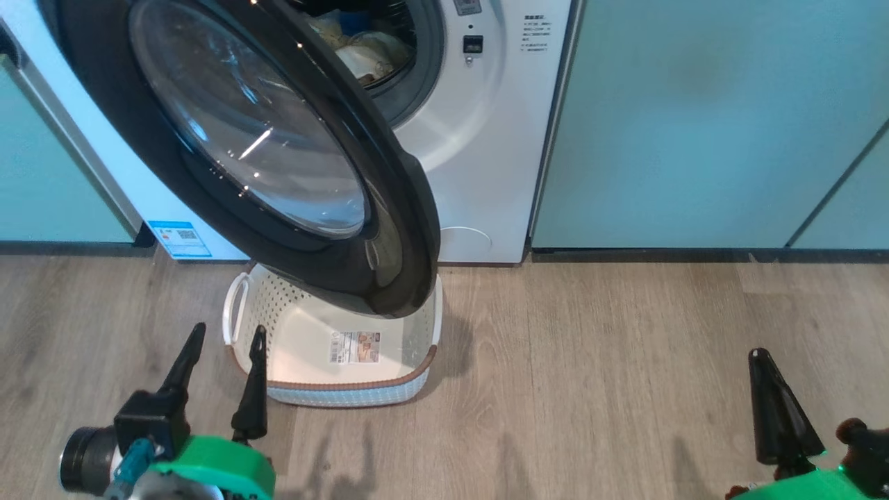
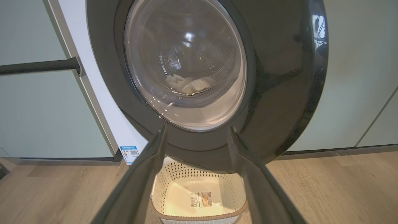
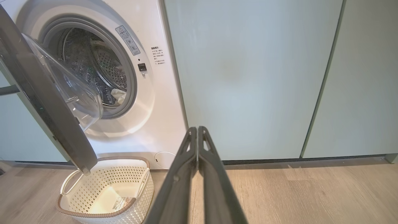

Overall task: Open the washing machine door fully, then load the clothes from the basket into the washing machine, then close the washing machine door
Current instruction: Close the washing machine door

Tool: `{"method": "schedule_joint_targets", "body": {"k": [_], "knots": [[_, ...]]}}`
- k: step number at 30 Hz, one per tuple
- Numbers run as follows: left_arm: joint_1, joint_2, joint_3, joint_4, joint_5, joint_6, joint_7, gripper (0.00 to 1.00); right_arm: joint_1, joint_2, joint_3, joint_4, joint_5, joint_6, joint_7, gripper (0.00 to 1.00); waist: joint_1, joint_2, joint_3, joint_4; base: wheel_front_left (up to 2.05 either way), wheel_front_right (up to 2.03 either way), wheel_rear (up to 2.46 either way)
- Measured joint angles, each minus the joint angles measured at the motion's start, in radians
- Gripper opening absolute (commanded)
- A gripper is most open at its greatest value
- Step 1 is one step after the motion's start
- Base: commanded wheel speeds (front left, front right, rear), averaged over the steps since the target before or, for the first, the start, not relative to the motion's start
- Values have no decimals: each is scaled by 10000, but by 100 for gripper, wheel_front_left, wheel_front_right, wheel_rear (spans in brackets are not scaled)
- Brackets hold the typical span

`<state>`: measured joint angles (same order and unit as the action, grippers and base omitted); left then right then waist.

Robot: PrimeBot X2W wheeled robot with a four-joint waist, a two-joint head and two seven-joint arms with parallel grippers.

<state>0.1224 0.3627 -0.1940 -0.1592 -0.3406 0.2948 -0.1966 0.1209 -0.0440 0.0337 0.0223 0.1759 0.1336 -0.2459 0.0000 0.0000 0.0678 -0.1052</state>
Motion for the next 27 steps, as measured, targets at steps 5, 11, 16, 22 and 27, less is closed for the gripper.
{"method": "schedule_joint_targets", "body": {"k": [5,11,16,22,27], "knots": [[-24,0,-48,2,63,-4,-2,100,-12,0,46,58,2,0,42,0,0,0,-11,275,0,0,0],[-181,-86,-395,38,63,-107,-2,100,-134,0,328,416,2,0,44,0,0,0,32,864,0,0,0],[-478,-205,-522,119,63,-194,-17,100,-799,-8,464,863,2,0,42,0,0,0,65,1519,0,0,0],[-581,-332,-807,311,63,-378,-75,100,-1664,-65,585,1526,178,0,27,0,0,0,91,2375,0,0,0],[-885,-502,-1037,476,63,-474,-151,100,-2081,-73,497,1802,270,0,-13,0,0,0,107,2954,0,0,0]]}}
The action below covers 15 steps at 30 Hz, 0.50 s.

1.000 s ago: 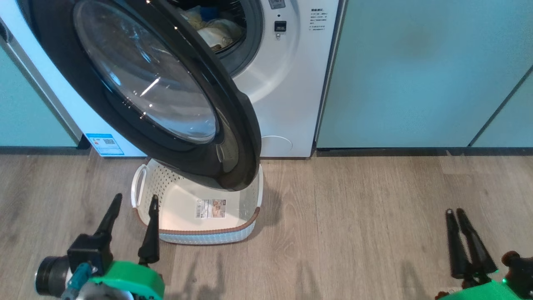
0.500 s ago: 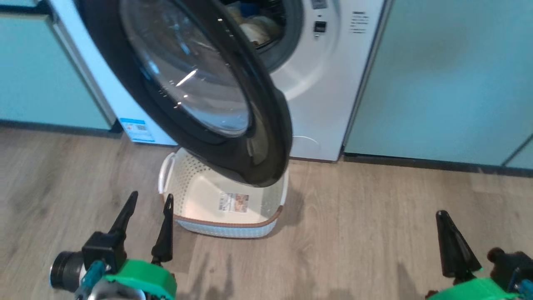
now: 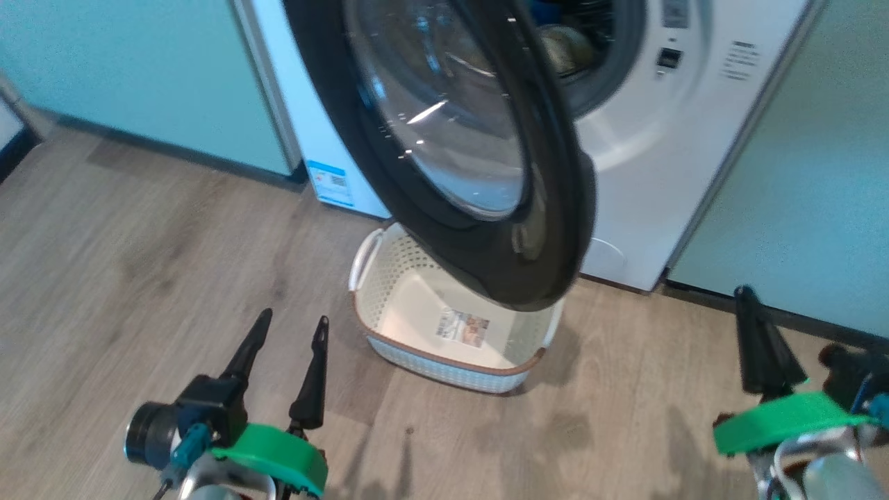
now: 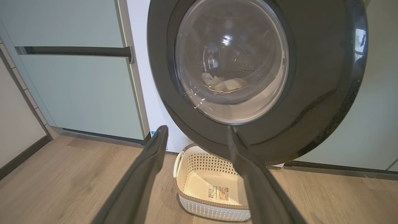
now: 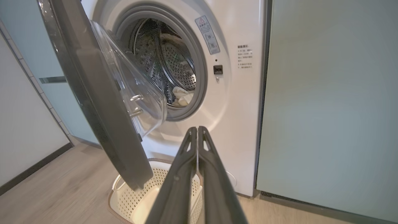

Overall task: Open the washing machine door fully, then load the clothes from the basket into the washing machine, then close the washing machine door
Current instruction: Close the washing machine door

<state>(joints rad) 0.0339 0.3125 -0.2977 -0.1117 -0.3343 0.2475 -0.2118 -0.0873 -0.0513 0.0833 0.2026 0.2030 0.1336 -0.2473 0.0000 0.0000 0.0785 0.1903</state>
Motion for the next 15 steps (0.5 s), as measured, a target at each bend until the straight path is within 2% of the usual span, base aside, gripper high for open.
{"method": "schedule_joint_targets", "body": {"k": [5,9,15], "knots": [[-56,-109,-136,184,0,-73,-92,100,-802,-35,-119,144,6,0,-8,0,0,0,12,553,0,0,0],[-59,-111,-221,240,0,-81,-105,100,-1803,-148,105,69,4,0,-50,0,1,0,-53,741,0,0,0],[-167,-105,-228,286,0,-81,-176,100,-3194,-297,420,-853,-12,0,-77,0,0,0,-184,794,0,0,0]]}}
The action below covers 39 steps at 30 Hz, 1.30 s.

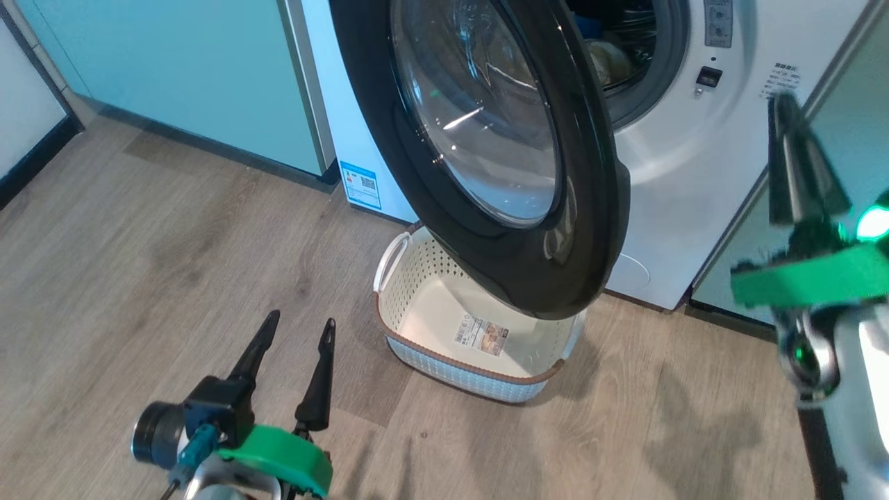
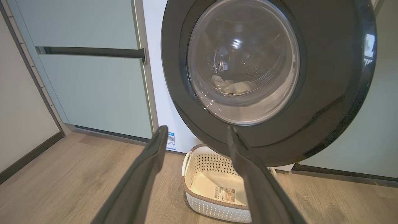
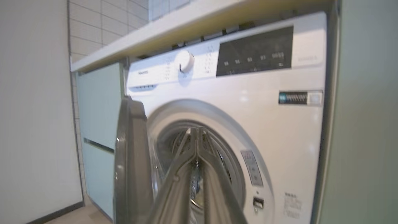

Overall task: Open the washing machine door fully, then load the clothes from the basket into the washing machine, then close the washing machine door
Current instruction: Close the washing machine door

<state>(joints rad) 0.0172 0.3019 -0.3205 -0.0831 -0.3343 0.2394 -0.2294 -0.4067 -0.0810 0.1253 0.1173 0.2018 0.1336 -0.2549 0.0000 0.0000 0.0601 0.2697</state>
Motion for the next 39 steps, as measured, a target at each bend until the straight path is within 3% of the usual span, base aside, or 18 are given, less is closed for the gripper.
{"method": "schedule_joint_targets", "body": {"k": [9,16,22,30,39], "knots": [[0,38,21,-33,2,17,-40,100,-1112,-77,1831,-1350,77,0,360,0,0,0,-134,90,0,0,0],[6,46,56,-111,4,96,-96,100,-1031,-134,3095,-1218,426,0,1049,0,0,0,-42,214,0,0,0],[18,54,263,-198,4,180,-100,100,185,-215,4019,-566,771,0,1246,0,0,0,116,220,0,0,0],[12,48,268,-276,4,188,-186,100,350,-249,4288,247,966,0,1227,0,0,0,243,165,0,0,0],[9,36,267,-270,12,184,-188,100,291,-288,3787,1041,974,0,1053,0,0,0,262,172,0,0,0]]}}
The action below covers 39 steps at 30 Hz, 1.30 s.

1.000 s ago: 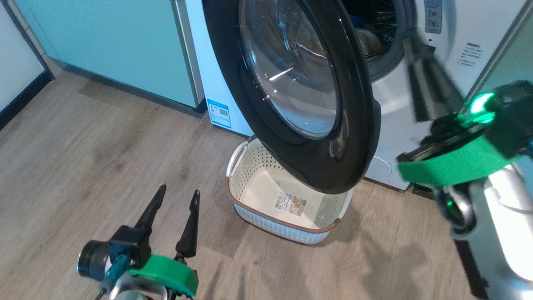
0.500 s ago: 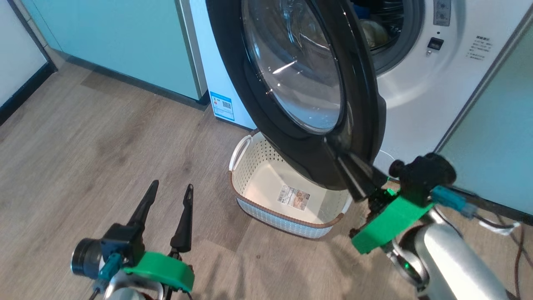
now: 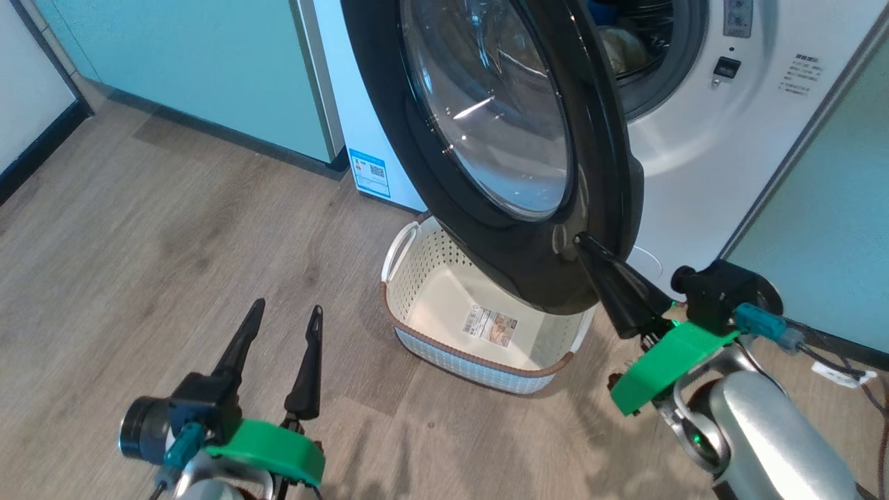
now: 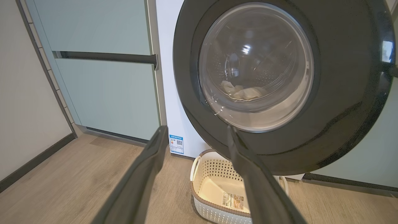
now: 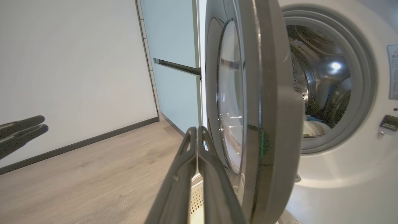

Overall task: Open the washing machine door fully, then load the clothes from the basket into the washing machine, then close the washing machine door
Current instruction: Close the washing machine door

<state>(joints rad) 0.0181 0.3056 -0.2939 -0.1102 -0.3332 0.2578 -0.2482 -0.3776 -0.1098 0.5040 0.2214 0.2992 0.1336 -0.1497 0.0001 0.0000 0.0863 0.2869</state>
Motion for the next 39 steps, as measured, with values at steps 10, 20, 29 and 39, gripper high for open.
{"method": "schedule_joint_targets", "body": {"k": [10,20,29,39], "knots": [[-11,-33,-4,21,0,-8,-29,100,-416,-77,-405,922,0,0,-104,0,0,0,50,65,0,0,0],[-11,-46,0,31,17,-12,-31,100,-534,-77,-506,1442,2,0,-205,0,-1,0,100,80,0,0,0],[-15,-92,4,29,82,-86,-44,100,-824,-94,-616,1607,75,0,-276,0,0,0,192,57,0,0,0],[-238,-334,-4,-8,222,-190,-44,100,-1113,-274,-1168,1818,73,4,-274,0,0,0,441,71,0,0,0]]}}
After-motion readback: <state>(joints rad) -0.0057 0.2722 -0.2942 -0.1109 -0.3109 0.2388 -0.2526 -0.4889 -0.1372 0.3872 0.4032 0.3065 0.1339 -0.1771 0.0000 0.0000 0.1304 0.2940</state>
